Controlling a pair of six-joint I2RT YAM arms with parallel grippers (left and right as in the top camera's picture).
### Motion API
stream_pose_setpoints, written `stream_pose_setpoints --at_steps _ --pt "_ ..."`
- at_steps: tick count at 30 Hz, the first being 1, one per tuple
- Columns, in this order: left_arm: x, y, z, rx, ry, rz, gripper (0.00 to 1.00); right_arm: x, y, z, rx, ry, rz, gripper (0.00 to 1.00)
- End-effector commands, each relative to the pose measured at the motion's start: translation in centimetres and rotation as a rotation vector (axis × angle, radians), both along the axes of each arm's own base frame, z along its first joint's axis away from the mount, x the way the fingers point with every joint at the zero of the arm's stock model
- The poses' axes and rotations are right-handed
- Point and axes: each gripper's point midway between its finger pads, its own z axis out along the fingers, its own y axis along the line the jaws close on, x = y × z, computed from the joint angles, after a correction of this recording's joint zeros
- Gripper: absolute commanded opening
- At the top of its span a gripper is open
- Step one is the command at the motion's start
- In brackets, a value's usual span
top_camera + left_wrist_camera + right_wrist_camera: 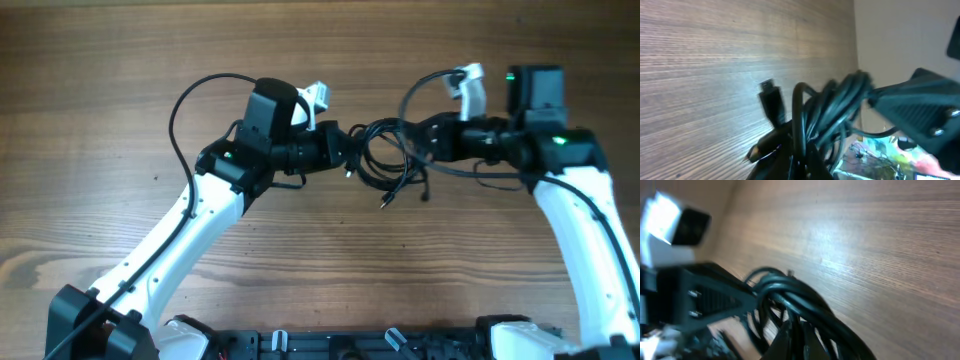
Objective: Untangle cables
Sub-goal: 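Grasp a cable strand with the right gripper beside the left gripper, then pull the right gripper rightward to stretch the cable apart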
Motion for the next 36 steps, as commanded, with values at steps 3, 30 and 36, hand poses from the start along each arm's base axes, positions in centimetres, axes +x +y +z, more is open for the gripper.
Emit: stream_pose_setpoints --at_steps 3,30,36 --pt "1.7 2.4 -1.1 0.087 -0.001 0.124 0.04 1.1 -8.5 3.3 0.029 -0.011 -0.356 0.04" --pt "-0.1 -1.4 5.6 -0.206 -0.215 -0.203 0.04 -0.5 -13.0 3.4 0.078 -0.028 -0.386 0.04" --pt "3.5 6.1 -0.8 0.101 -0.044 0.152 0.04 -0.3 -17.1 0.8 -0.058 0.104 -0.640 0.04"
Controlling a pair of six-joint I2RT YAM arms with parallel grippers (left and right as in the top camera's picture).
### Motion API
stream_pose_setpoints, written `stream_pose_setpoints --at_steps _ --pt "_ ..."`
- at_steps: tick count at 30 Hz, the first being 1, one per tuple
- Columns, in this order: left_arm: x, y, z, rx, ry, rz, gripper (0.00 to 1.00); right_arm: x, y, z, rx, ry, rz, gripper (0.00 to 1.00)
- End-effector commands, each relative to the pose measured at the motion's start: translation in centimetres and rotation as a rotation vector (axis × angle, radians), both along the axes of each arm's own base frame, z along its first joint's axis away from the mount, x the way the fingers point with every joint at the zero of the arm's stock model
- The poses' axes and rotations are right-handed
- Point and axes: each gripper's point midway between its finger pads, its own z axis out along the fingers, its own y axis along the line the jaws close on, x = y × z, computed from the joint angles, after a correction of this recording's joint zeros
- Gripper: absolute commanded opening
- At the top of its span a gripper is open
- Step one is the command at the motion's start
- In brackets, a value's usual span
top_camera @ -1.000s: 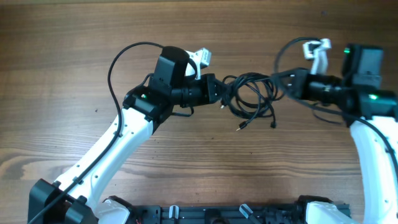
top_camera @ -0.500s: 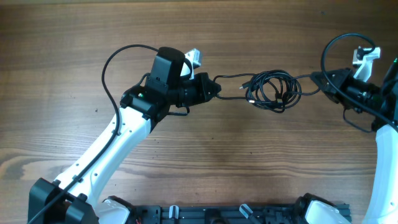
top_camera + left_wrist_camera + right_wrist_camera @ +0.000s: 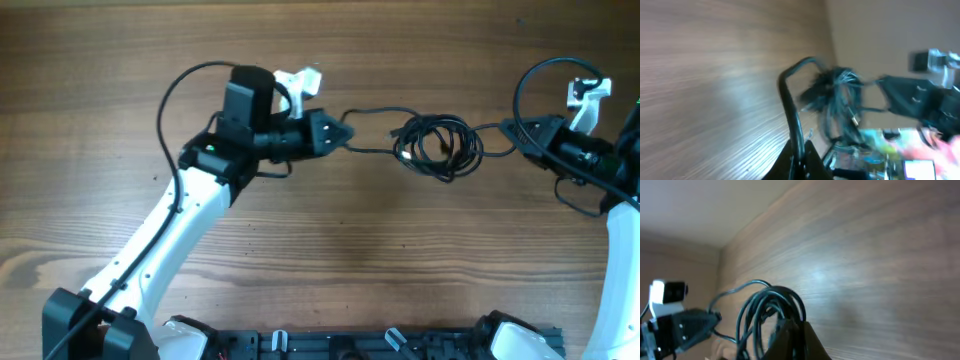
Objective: Untangle cables
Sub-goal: 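Pull the right gripper rightward to stretch the cable apart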
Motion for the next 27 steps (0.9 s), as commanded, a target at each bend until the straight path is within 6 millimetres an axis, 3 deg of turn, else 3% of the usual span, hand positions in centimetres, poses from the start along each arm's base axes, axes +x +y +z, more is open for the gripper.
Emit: stream_pose_setpoints --at_steps 1,5,10,15,20,21,25,27 --pt "2.4 5.7 -3.7 0.236 0.038 0.248 0.04 0.3 -4.5 -1.1 -0.140 0.086 -0.228 0.04" --pt "2.2 11.0 -7.2 0.471 0.152 0.497 0.04 -0.1 -7.1 -1.9 -0.187 0.141 -0.352 0.04" --pt "1.7 13.6 -8.3 0.591 0.182 0.595 0.04 -0.4 -7.4 -2.3 -0.201 0.164 -0.368 0.04" --pt "1.8 13.2 -8.1 0.583 0.170 0.586 0.04 -0.3 -6.2 -2.2 -0.183 0.155 -0.313 0.04" --pt "1.4 8.9 -7.0 0.491 0.083 0.375 0.04 0.0 -3.8 -2.0 -0.181 0.126 -0.212 0.04" --pt "1.0 7.5 -6.7 0.467 0.055 0.303 0.07 0.1 -2.9 -1.9 -0.184 0.121 -0.183 0.04" --pt "-0.5 4.8 -6.4 0.453 -0.005 0.147 0.50 0.3 -0.5 -1.9 -0.185 0.108 -0.103 0.04" --pt "-1.0 4.3 -6.5 0.463 -0.021 0.117 0.66 0.3 0.3 -1.8 -0.186 0.104 -0.078 0.04"
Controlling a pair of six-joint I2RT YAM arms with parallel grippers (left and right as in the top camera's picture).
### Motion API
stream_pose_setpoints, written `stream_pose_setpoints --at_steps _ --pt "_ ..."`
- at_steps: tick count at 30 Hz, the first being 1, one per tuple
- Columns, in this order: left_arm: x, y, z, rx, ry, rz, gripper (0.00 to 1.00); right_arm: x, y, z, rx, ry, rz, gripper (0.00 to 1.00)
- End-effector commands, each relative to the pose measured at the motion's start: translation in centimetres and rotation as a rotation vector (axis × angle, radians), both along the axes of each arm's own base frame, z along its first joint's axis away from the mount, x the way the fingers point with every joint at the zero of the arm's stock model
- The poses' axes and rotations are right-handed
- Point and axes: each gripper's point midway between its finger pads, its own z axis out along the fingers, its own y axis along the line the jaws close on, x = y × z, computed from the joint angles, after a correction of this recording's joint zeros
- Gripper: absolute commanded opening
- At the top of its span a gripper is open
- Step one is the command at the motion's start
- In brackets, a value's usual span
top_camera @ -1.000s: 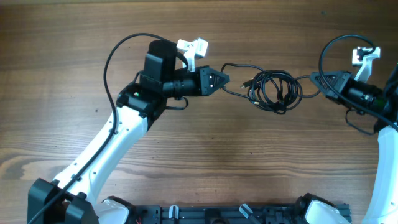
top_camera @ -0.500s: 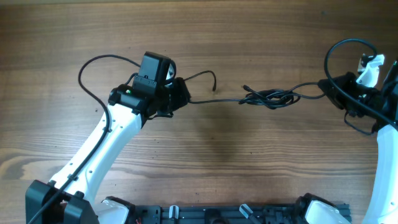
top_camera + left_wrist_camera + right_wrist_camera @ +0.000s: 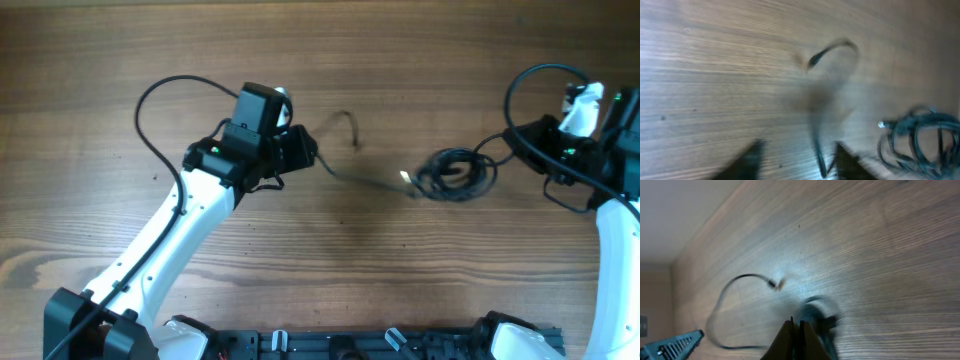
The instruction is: Untangle cables
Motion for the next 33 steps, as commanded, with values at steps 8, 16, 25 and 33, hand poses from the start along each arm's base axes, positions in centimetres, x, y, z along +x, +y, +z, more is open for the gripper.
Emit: stream_pose_setpoints --at_steps 8,16,25,33 --pt "-1.4 -1.7 0.2 0.029 -0.048 -0.148 0.73 0.2 4.6 1.0 -0.037 -0.048 0.156 0.04" --pt "0.2 2.2 -0.7 0.099 0.009 0.184 0.70 1.1 9.4 -0.5 0.012 0.004 0.249 0.04" --pt "-0.3 1.5 -0.7 0.068 0.035 0.172 0.70 2.8 14.2 -4.4 0.036 0.079 0.350 0.93" --pt "-2.6 -2.2 -0.6 0.042 0.033 -0.018 0.62 4.4 8.5 -5.0 0.022 0.096 0.189 0.99"
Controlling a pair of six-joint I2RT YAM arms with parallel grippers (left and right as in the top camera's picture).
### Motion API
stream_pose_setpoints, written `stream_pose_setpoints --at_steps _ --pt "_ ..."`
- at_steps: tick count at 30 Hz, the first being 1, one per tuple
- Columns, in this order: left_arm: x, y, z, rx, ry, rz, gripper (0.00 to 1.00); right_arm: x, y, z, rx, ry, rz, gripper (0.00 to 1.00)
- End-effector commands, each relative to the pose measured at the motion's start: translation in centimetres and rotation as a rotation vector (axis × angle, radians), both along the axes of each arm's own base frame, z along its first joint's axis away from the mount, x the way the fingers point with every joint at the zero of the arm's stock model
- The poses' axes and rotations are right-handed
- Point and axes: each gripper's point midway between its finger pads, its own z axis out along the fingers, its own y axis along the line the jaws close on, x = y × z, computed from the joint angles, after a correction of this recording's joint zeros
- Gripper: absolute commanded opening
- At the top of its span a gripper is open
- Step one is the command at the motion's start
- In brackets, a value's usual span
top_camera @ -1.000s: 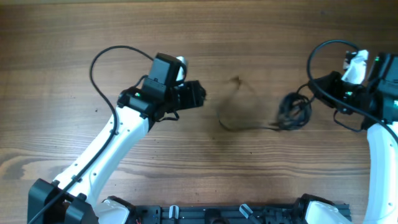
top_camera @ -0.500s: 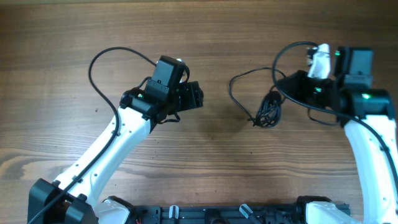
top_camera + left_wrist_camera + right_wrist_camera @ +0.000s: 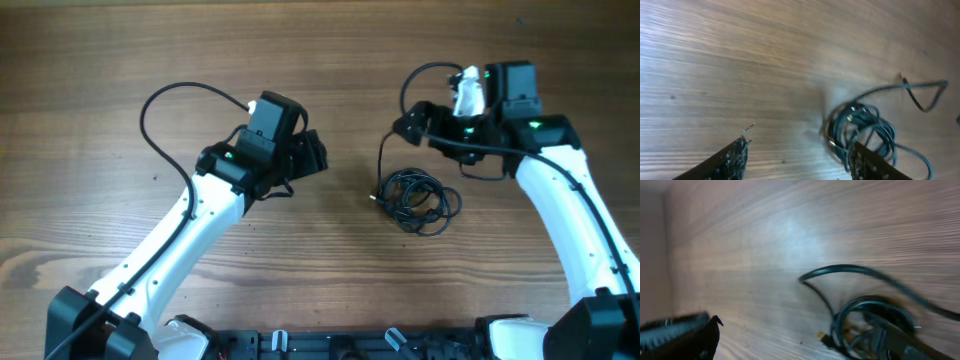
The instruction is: Untangle cables
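Observation:
The tangled black cable bundle (image 3: 420, 202) lies on the wooden table right of centre, and one strand (image 3: 384, 155) arcs up from it toward my right gripper (image 3: 408, 122). That gripper is open above the bundle; in the right wrist view (image 3: 800, 340) the coil (image 3: 867, 325) lies by its right finger (image 3: 910, 345). My left gripper (image 3: 318, 155) is open, left of the bundle and holding nothing. From the left wrist (image 3: 800, 160) the coil (image 3: 860, 131) lies ahead, close to the right finger (image 3: 867, 162).
Bare wooden table (image 3: 120, 60) surrounds the bundle. A thin grey arm cable (image 3: 165, 95) loops over the left arm. The robot base (image 3: 350, 345) runs along the near edge.
My right gripper has moved left from the table's right side to above the bundle and has opened, letting the cable go. The bundle now lies further left and nearer. My left gripper stays open.
At first both grippers were shut on the bundle, close together mid-table. Then they stood far apart with the cable stretched between them. After that the left was open with a loose end lying free while the right held the coil. Now both are open and the coil lies loose.

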Motion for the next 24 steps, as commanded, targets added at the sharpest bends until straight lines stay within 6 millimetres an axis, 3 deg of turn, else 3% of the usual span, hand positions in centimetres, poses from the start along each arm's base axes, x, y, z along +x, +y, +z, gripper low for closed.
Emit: stream_pose_setpoints --at_steps 1,4,8,14,20,24 --pt "-1.9 -2.5 0.3 -0.018 -0.006 -0.120 0.61 1.2 -3.9 0.3 -0.011 0.000 -0.118 1.00" --pt "-2.9 -4.5 0.0 -0.022 -0.011 -0.179 0.57 1.3 -6.9 0.1 -0.021 0.005 -0.180 1.00" --pt "-3.7 -7.5 -1.1 -0.028 -0.017 -0.253 0.56 1.1 -8.9 -0.1 -0.036 0.001 -0.203 0.99" --pt "-4.9 -12.0 -4.5 -0.049 0.008 -0.357 0.53 1.0 -9.2 -0.2 -0.053 -0.005 -0.188 0.99" --pt "-5.2 -14.4 -7.7 -0.042 0.017 -0.401 0.50 0.9 -9.2 -0.3 -0.055 -0.002 -0.183 0.99" --pt "-5.5 -15.0 -8.6 -0.038 0.020 -0.415 0.50 0.7 -9.2 -0.3 -0.064 -0.004 -0.166 0.98"
